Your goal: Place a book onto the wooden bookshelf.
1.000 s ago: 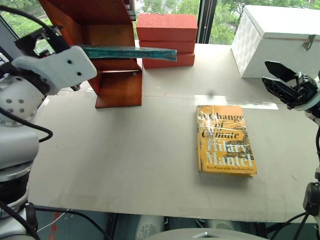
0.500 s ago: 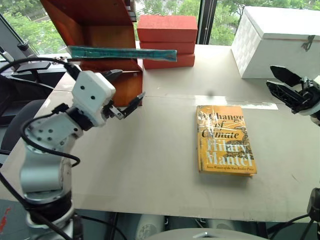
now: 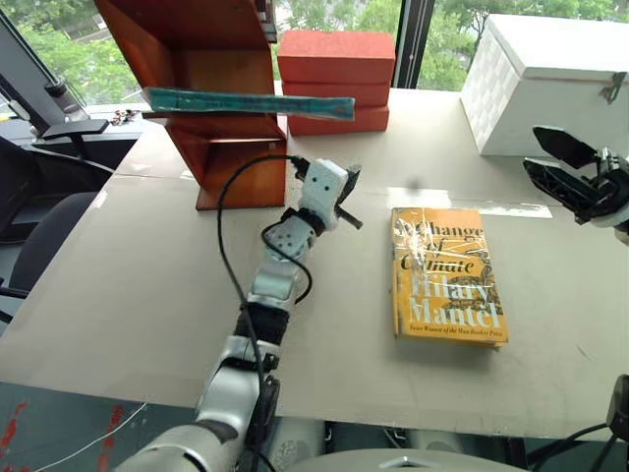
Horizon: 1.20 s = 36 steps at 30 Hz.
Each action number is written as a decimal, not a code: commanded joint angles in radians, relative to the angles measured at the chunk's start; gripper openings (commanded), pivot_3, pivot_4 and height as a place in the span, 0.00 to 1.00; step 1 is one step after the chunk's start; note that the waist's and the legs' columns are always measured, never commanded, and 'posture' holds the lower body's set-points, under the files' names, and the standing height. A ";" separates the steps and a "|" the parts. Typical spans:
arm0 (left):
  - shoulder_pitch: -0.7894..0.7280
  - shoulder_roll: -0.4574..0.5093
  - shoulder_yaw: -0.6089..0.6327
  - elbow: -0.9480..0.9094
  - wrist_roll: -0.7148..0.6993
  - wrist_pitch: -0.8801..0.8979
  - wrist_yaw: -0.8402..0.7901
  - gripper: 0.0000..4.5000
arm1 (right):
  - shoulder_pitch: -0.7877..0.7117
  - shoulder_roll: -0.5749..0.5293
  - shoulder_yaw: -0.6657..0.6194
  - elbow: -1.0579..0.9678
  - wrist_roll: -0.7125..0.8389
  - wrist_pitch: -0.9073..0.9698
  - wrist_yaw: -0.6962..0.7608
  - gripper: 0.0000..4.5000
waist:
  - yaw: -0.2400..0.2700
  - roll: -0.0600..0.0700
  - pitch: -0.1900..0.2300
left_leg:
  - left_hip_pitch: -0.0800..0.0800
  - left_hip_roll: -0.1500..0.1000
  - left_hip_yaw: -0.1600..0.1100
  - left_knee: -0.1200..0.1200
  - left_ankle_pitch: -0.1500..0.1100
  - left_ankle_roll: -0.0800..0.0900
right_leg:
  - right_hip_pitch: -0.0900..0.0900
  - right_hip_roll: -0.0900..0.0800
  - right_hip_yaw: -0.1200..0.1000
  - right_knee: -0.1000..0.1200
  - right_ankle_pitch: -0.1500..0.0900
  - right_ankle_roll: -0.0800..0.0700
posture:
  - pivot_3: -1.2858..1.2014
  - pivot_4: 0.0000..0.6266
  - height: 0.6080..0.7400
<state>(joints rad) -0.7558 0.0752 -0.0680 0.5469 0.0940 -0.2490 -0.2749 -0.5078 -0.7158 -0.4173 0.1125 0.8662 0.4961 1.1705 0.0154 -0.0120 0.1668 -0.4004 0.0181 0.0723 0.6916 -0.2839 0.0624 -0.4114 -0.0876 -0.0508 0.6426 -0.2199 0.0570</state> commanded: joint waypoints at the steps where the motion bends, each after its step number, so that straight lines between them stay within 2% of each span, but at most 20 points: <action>1: -0.148 -0.037 -0.021 0.207 0.096 -0.164 0.205 0.00 | -0.006 -0.024 -0.040 -0.053 0.026 0.000 -0.007 1.00 | 0.001 0.000 0.000 | 0.000 0.000 0.000 0.000 0.000 0.000 | 0.000 0.000 0.000 -0.001 0.000 0.000 | 0.52 0.24 0.84; 7: -0.315 -0.083 -0.031 0.452 0.157 -0.281 0.407 0.00 | 0.010 -0.027 -0.056 -0.084 0.035 0.004 -0.024 1.00 | 0.001 0.000 0.000 | -0.002 0.000 0.000 -0.001 -0.001 0.001 | 0.000 -0.001 -0.003 -0.003 0.000 0.001 | 0.52 0.24 0.84; 14: -0.343 -0.079 -0.071 0.523 0.296 -0.350 0.780 0.00 | 0.022 -0.027 -0.064 -0.103 0.045 0.007 -0.039 1.00 | 0.000 -0.001 0.000 | -0.001 0.000 -0.001 -0.002 0.000 0.001 | -0.001 -0.002 -0.003 -0.002 0.000 0.001 | 0.52 0.24 0.84; 18: -0.354 -0.067 -0.094 0.530 0.355 -0.366 0.941 0.00 | 0.016 -0.025 -0.058 -0.106 0.049 0.010 -0.044 1.00 | 0.001 -0.001 0.000 | -0.001 0.000 -0.001 -0.002 0.000 0.000 | -0.001 -0.002 -0.003 -0.002 0.000 0.001 | 0.52 0.24 0.84; 24: -0.383 -0.044 -0.086 0.564 0.366 -0.330 1.067 0.00 | 0.006 -0.026 -0.055 -0.111 0.084 0.042 -0.039 1.00 | 0.001 -0.001 0.000 | -0.001 0.000 -0.001 -0.002 0.000 0.000 | -0.001 -0.002 -0.003 -0.002 0.000 0.001 | 0.52 0.24 0.84; 36: -0.384 -0.039 -0.068 0.591 0.329 -0.294 1.090 0.00 | -0.007 -0.026 -0.040 -0.104 0.070 0.038 -0.036 1.00 | -0.002 -0.001 0.000 | -0.001 0.000 0.000 -0.002 0.000 0.000 | -0.001 -0.002 -0.003 -0.002 0.000 0.001 | 0.52 0.24 0.84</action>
<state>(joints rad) -1.1223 0.0235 -0.1644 1.1512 0.4404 -0.5535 0.7740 -0.4986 -0.7277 -0.4399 0.0395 0.9238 0.5417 1.1301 0.0134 -0.0126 0.1672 -0.4016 0.0177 0.0720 0.6893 -0.2842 0.0626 -0.4123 -0.0896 -0.0538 0.6410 -0.2198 0.0576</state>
